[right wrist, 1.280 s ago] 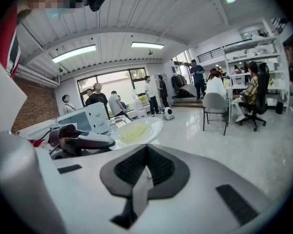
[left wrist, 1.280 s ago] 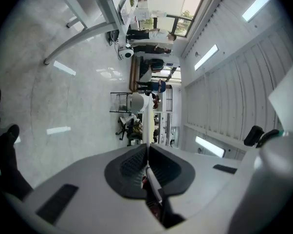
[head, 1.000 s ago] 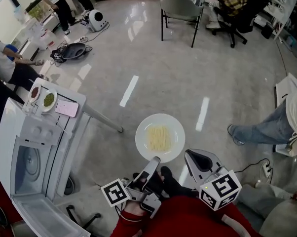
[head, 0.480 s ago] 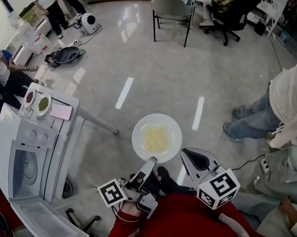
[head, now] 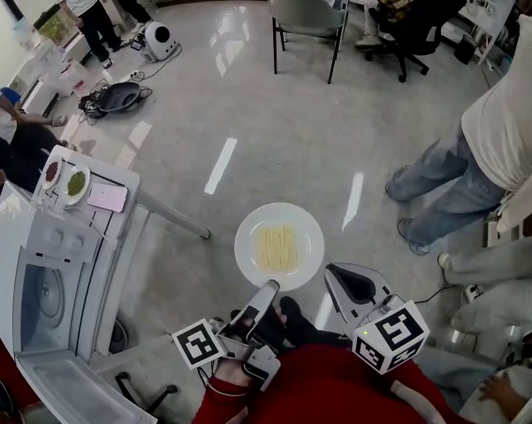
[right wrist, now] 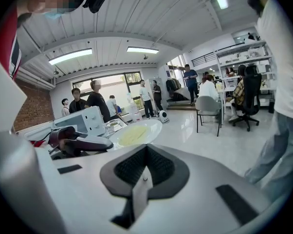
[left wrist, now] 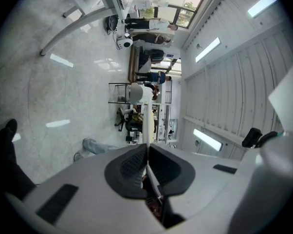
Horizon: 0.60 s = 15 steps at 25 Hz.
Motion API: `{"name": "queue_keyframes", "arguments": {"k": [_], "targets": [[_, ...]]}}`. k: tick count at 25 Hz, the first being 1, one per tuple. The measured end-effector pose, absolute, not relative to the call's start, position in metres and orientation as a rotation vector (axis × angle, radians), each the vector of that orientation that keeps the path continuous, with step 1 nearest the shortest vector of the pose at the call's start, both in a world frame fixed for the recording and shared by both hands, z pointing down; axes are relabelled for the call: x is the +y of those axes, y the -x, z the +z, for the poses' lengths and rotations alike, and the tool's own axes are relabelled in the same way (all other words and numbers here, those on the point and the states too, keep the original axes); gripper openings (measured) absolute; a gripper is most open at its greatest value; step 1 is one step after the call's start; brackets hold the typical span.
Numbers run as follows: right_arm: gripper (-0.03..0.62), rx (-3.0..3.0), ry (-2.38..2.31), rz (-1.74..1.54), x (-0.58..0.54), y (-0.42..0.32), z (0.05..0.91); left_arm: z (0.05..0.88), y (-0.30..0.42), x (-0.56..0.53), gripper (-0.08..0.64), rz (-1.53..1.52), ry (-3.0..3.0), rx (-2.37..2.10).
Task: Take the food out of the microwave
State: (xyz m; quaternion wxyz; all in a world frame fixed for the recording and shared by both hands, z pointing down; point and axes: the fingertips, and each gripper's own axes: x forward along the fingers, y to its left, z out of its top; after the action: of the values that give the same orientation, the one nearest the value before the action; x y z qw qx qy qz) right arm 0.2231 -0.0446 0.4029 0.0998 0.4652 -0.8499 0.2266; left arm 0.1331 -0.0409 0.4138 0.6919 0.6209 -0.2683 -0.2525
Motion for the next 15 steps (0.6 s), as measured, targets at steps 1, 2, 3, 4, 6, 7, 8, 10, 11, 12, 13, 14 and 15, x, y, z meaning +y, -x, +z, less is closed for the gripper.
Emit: {"name": "queue_keyframes", "arguments": {"k": [1,2,3,4,6,7,8,10,11,12,13,14,15], "targets": [[0.009,-2.512,-1.373,0.668,-0.0443,-0.2226,0.4029,0.4138,-0.133,-0.0406,0.018,-0.565,-1.387,-0.599],[0.009,-2.514,-1.37,0.667,-0.0441,-0.222,0.4028,0.4138,-0.1329,-0.0403,0.018,-0.565,-1.386,-0.599],[0.009,-2.517,-1.368,0.668,-0.0441,-0.2214,0.4025,0.4138,-0.1329,-0.0401,0.018,-0.566,-1.385,-0.599],[0.009,-2.519,-1.365,0.669,-0.044,-0.221,0.4022,0.4138,-0.133,-0.0398,0.018,-0.566,-1.385,-0.599],[0.009,-2.518,-1.36,0.669,-0.0434,-0.2205,0.4022,0.4134,-0.1329,-0.0391,0.018,-0.568,-1.385,-0.6],[0.009,-2.517,-1.359,0.67,-0.0428,-0.2202,0.4024,0.4134,-0.1324,-0.0386,0.018,-0.57,-1.384,-0.601],[0.009,-2.515,-1.358,0.671,-0.0422,-0.2198,0.4026,0.4134,-0.1316,-0.0381,0.018,-0.571,-1.384,-0.601],[0.009,-2.514,-1.352,0.666,-0.0415,-0.2186,0.4023,0.4133,-0.1296,-0.0376,0.018,-0.576,-1.384,-0.602],[0.009,-2.515,-1.35,0.663,-0.0414,-0.218,0.4021,0.4132,-0.1288,-0.0375,0.018,-0.577,-1.384,-0.602],[0.009,-2.515,-1.348,0.661,-0.0413,-0.2175,0.4021,0.4131,-0.1282,-0.0374,0.018,-0.579,-1.384,-0.602],[0.009,-2.516,-1.347,0.66,-0.0413,-0.2171,0.4021,0.4131,-0.1279,-0.0372,0.018,-0.579,-1.384,-0.601],[0.009,-2.517,-1.346,0.66,-0.0414,-0.2169,0.4022,0.413,-0.1278,-0.0371,0.018,-0.58,-1.385,-0.601],[0.009,-2.518,-1.345,0.66,-0.0415,-0.2168,0.4024,0.4129,-0.1278,-0.037,0.019,-0.58,-1.386,-0.601]]}}
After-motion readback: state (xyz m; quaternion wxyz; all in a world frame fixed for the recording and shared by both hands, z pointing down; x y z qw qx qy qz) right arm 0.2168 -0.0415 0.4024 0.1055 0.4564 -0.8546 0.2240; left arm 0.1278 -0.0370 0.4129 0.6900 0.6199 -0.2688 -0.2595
